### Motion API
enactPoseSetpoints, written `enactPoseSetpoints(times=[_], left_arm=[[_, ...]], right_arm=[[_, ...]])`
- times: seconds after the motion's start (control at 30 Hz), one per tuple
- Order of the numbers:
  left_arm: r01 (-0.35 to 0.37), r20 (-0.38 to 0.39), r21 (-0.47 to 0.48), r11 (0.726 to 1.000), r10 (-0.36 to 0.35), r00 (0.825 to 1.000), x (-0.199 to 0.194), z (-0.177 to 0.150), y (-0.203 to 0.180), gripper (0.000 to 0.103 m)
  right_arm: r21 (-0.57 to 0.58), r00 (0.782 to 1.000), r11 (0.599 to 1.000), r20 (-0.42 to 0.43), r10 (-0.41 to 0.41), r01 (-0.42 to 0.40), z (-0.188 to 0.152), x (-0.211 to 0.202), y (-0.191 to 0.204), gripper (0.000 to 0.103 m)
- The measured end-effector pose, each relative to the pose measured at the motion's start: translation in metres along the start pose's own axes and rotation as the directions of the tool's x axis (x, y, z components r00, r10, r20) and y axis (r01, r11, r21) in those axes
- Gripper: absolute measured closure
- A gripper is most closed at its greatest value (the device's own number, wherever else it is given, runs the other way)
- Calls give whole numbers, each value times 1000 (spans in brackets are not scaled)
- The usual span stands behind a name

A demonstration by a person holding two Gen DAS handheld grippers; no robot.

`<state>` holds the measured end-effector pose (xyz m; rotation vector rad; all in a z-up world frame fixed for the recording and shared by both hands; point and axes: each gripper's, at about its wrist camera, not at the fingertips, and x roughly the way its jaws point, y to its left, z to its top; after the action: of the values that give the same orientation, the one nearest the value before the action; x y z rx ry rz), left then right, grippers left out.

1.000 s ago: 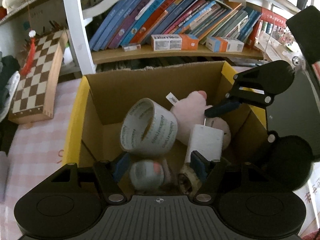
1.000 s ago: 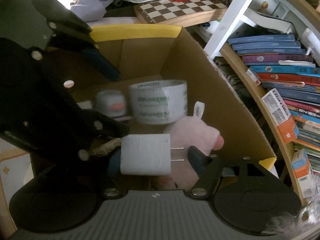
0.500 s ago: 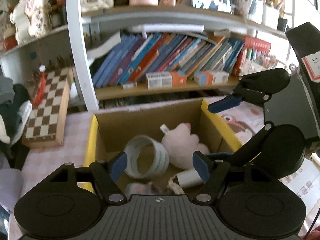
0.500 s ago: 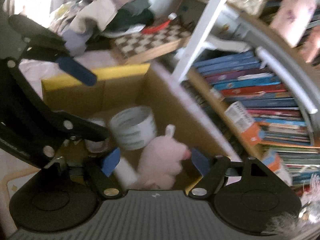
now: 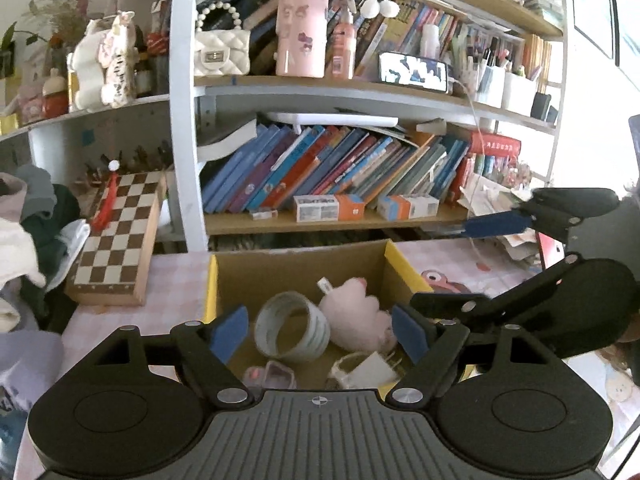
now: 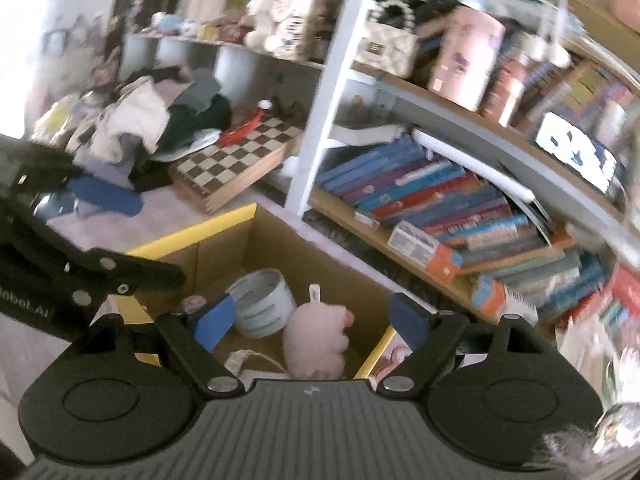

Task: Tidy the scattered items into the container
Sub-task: 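Move both grippers back toward the pink comb and white block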

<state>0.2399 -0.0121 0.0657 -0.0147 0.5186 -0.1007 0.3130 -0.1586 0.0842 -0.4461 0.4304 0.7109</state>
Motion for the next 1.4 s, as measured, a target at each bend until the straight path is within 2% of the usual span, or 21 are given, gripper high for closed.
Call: enactPoseSetpoints(times=[0.17,0.5,0.97,1.27,1.4], left_arm=[[7,-16,-15,1000,-7,1000,-19,-21,6,22],[-8,-76,-40,999,5,997,-42,-60,21,22],[-21,-185,-13,1000,18,983,-49,-105,28,22],[1,-250,7,1000,1,968,-41,-125,21,22],[4,-258,12,1000,-1,966,-39,-126,21,22]], right_arm=[[134,999,990,-26,-45,48,-16,-15,15,18],[272,990,955,-100,-95,119,-51,-38,54,18],[346,974,923,-203,-101,167,-90,-39,107,18],[406,960,898,-276,-55,168,-109,-32,119,18],[401,955,902,-293,-39,160,-109,-26,120,19]])
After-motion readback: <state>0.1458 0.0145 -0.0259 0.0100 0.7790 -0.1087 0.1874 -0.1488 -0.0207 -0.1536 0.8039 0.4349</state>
